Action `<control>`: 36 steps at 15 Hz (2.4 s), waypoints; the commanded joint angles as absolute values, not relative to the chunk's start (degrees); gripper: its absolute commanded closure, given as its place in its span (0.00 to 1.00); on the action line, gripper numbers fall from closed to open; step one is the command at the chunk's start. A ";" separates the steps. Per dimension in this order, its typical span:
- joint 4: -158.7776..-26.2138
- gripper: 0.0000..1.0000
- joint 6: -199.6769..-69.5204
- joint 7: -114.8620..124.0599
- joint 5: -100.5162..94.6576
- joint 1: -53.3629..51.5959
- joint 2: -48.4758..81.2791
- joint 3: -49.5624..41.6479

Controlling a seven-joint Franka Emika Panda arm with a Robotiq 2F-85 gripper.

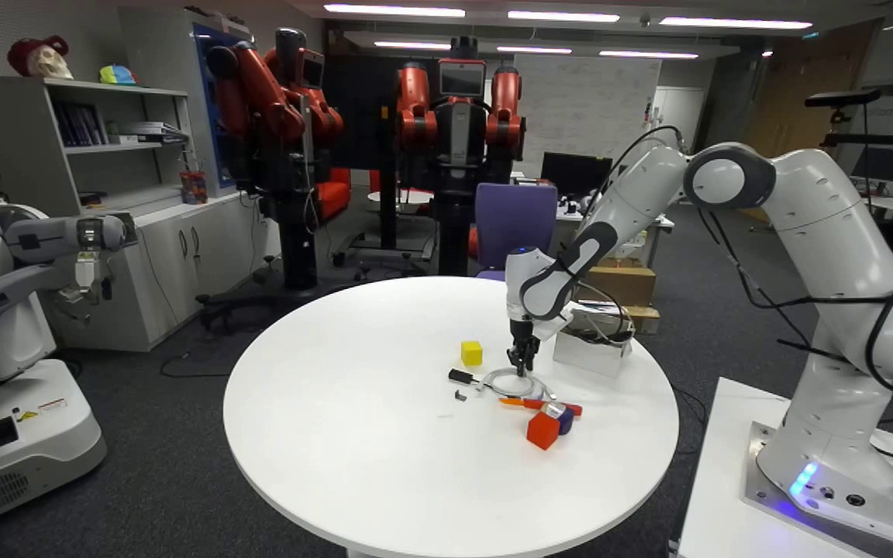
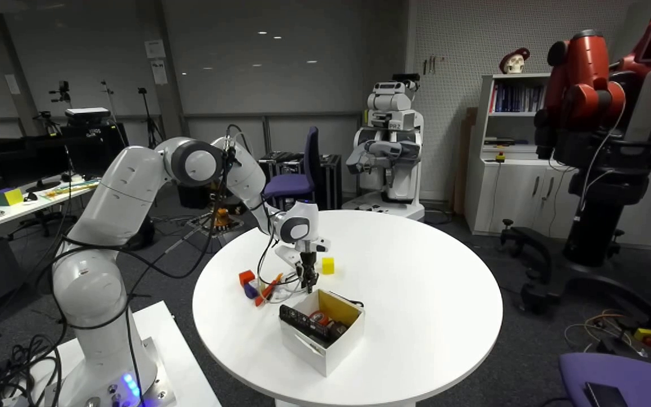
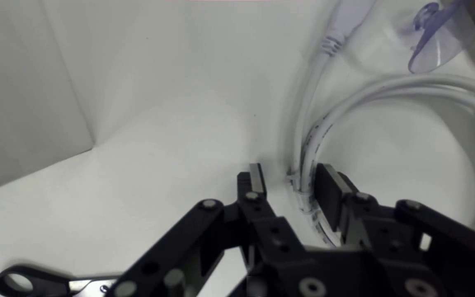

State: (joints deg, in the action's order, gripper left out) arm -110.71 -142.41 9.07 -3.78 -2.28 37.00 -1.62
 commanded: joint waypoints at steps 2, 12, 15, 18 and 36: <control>-110.05 0.98 -142.66 9.51 -3.21 -2.76 37.48 -2.35; -115.76 0.97 -135.38 5.01 -1.32 -0.33 22.32 -1.07; -117.91 0.97 -131.76 5.03 -2.42 0.72 15.68 -2.83; -119.42 0.97 -129.64 7.69 -5.81 2.05 12.04 -6.35; -113.36 0.54 -115.79 17.25 -12.84 8.56 23.55 -16.10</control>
State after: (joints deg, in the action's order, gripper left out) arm -115.94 -119.13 15.69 -12.62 8.40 22.81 -16.36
